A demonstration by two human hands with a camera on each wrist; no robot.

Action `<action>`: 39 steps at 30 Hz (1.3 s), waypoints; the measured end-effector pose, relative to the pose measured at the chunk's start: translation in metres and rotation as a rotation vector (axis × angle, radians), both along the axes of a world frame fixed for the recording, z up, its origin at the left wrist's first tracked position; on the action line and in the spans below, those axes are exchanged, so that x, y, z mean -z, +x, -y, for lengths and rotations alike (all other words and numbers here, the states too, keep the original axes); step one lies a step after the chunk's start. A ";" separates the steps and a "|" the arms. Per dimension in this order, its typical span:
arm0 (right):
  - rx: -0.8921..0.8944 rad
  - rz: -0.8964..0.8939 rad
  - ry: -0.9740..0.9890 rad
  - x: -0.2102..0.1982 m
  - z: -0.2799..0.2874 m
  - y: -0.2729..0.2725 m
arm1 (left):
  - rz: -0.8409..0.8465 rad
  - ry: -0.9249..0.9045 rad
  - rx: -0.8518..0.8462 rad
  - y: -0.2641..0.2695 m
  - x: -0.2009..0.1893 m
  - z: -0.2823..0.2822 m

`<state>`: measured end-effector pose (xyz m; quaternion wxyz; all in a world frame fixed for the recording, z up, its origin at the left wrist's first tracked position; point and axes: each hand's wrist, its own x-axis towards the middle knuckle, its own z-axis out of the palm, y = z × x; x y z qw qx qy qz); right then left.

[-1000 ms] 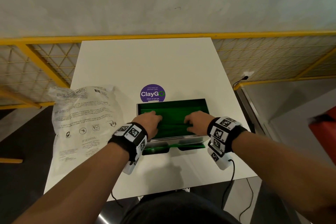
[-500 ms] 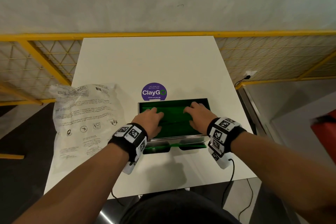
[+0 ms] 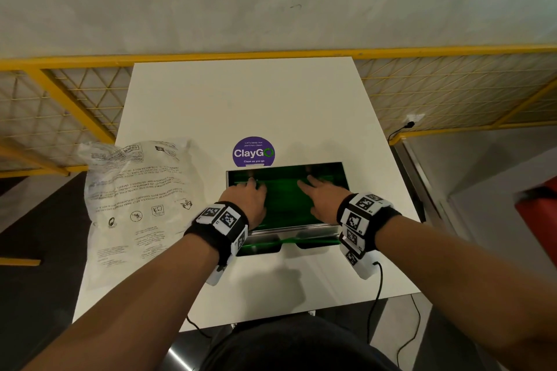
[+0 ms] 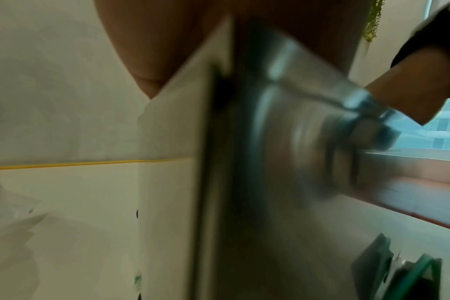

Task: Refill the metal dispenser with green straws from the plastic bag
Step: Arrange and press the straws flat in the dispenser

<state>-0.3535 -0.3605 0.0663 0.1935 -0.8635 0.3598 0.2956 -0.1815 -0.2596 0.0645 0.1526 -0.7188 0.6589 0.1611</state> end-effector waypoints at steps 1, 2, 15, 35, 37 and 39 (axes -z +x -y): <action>-0.021 -0.044 0.032 -0.001 0.001 0.002 | 0.033 0.034 0.010 -0.001 0.001 0.000; -0.032 -0.067 0.053 -0.002 0.002 0.003 | 0.059 0.065 0.016 -0.002 0.001 0.000; 0.057 -0.161 0.091 -0.006 0.004 0.013 | 0.129 0.066 -0.041 -0.009 -0.002 0.003; 0.027 -0.061 0.004 -0.005 0.000 0.011 | 0.015 -0.018 -0.025 -0.004 0.004 0.001; 0.023 0.008 -0.015 -0.010 -0.001 0.009 | 0.008 -0.020 -0.037 -0.004 0.003 0.001; 0.018 0.025 -0.041 -0.015 -0.002 0.007 | -0.007 -0.041 -0.042 -0.005 0.002 0.001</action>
